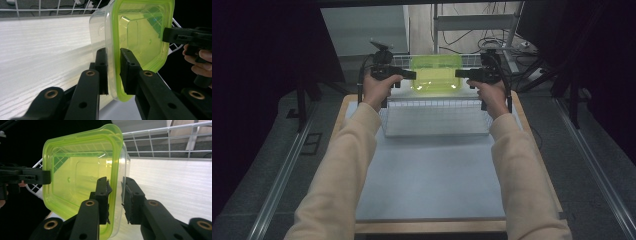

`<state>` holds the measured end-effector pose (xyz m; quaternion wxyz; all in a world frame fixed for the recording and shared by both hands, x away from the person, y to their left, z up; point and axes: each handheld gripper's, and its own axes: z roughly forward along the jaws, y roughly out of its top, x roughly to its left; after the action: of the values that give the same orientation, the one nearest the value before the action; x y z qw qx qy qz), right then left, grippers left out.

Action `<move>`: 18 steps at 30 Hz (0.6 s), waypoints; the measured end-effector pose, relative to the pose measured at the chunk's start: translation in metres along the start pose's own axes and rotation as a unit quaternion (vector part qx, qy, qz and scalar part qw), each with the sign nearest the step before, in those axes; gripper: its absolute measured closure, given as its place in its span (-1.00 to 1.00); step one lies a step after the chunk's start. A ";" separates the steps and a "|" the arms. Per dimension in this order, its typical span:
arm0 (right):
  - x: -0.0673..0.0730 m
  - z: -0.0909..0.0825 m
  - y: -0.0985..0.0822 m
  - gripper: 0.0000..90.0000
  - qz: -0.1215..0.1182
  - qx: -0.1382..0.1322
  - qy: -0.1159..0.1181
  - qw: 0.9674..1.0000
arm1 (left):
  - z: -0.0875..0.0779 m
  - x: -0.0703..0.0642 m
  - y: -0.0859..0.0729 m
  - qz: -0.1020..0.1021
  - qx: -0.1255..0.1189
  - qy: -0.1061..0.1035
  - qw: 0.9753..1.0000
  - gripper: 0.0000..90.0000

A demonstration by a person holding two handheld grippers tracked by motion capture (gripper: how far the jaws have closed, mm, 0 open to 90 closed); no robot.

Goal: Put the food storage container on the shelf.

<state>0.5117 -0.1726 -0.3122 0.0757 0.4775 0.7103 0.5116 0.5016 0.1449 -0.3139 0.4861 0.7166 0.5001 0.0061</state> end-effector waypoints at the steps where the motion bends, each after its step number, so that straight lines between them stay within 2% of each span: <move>1: 0.000 0.000 0.000 0.64 -0.001 0.001 -0.002 1.000 | 0.001 0.000 0.000 0.000 0.000 0.000 1.000 0.70; 4: -0.001 0.000 0.000 0.62 0.000 0.001 -0.003 1.000 | 0.003 0.001 0.000 -0.003 -0.001 -0.001 1.000 0.68; 7: 0.000 0.002 -0.001 0.55 -0.011 0.003 -0.013 1.000 | 0.005 0.003 0.000 -0.004 -0.001 0.001 1.000 0.60; 13: -0.002 0.004 -0.001 0.50 -0.003 0.004 -0.013 1.000 | 0.009 0.008 -0.001 -0.009 -0.010 -0.006 1.000 0.48; 16: -0.002 0.006 -0.002 0.40 -0.006 0.006 -0.022 1.000 | 0.011 0.012 -0.001 -0.010 -0.009 -0.007 1.000 0.32; 18: -0.004 0.007 -0.003 0.40 0.000 0.005 -0.019 1.000 | 0.011 0.014 -0.002 -0.005 -0.013 -0.011 1.000 0.29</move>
<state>0.5163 -0.1704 -0.3193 0.0867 0.4870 0.7113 0.4993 0.5127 0.1475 -0.3276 0.5006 0.7081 0.4979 0.0021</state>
